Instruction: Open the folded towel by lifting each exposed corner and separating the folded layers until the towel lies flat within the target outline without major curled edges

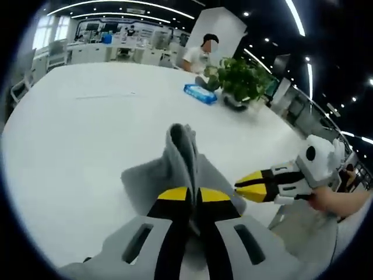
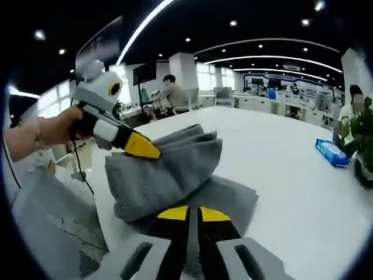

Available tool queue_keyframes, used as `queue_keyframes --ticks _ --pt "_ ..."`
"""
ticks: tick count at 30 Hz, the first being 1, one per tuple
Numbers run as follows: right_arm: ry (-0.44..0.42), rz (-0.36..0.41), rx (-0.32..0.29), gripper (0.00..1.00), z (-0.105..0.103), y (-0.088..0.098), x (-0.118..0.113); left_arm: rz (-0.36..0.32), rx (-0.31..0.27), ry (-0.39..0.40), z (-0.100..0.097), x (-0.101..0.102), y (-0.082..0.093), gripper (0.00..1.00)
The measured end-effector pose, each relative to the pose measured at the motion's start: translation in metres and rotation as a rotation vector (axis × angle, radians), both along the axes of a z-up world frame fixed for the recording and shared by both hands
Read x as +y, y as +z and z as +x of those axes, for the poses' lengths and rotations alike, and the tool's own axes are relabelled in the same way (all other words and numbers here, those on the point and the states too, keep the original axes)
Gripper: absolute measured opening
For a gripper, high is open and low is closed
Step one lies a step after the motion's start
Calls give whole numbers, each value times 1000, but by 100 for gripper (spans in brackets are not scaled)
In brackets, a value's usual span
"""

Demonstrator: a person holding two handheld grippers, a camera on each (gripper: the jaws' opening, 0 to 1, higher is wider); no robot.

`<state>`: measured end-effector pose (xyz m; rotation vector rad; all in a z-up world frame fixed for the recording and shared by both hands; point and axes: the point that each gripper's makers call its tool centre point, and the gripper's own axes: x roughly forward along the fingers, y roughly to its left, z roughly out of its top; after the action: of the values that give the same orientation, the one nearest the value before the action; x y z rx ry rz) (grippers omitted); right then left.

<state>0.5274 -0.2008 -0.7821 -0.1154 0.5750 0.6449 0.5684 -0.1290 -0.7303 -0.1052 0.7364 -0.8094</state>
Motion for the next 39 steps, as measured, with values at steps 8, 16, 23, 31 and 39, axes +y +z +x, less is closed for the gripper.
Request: queue_keyframes --ticks 8,16,23,31,39 --pt "65 -93 79 0 -1 -48 13 -10 -39 5 0 9 17 4" --pt "67 -130 62 0 -1 -45 3 -16 -55 23 -1 22 28 4" --pt "-17 -162 58 0 10 -46 -31 -1 -75 24 -11 29 39 4" --pt "-56 -258 16 0 34 -46 -66 47 -69 38 -33 44 36 4" --pt "-59 -321 -39 0 50 -46 -71 76 -6 65 -60 58 22 4"
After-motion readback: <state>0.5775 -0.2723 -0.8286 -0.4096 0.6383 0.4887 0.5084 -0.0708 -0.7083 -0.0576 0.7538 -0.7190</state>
